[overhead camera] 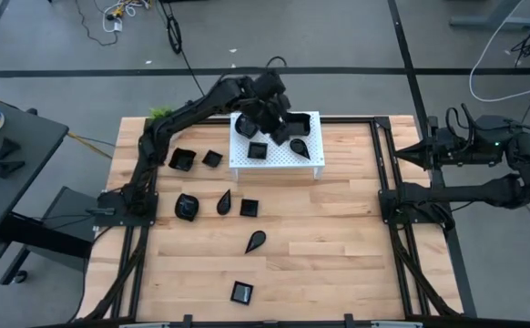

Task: Pick & Place Mini shaped plates
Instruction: Stack the drop-shaped plate on top of the drop-shaped plate on the shelf

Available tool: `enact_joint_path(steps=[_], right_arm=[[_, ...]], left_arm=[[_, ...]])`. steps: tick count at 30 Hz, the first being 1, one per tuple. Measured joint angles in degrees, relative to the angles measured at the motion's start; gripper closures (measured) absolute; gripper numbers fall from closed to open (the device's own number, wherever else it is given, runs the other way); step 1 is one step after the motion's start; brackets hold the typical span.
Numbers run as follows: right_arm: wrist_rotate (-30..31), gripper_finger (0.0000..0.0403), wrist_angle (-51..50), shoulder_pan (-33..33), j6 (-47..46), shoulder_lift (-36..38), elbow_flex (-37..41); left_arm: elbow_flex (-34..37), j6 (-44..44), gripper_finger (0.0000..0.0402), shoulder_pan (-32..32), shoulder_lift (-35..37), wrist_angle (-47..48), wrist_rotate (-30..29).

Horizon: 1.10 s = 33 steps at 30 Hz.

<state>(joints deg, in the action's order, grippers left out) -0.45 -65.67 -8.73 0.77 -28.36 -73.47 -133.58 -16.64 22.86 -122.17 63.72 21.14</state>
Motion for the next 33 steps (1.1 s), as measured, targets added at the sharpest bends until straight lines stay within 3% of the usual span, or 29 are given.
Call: enact_joint_path(steps=[16, 33], right_arm=[[0.0, 0.0383, 0.0, 0.0, 0.0, 0.0, 0.0], [0.0, 0.0383, 0.0, 0.0, 0.0, 0.0, 0.0]], left_arm=[[0.0, 18.5, 0.0330, -11.8, 0.0, 20.0, -6.7], [0.0, 19.8, 0.0330, -19.2, 0.0, 15.5, -7.4]])
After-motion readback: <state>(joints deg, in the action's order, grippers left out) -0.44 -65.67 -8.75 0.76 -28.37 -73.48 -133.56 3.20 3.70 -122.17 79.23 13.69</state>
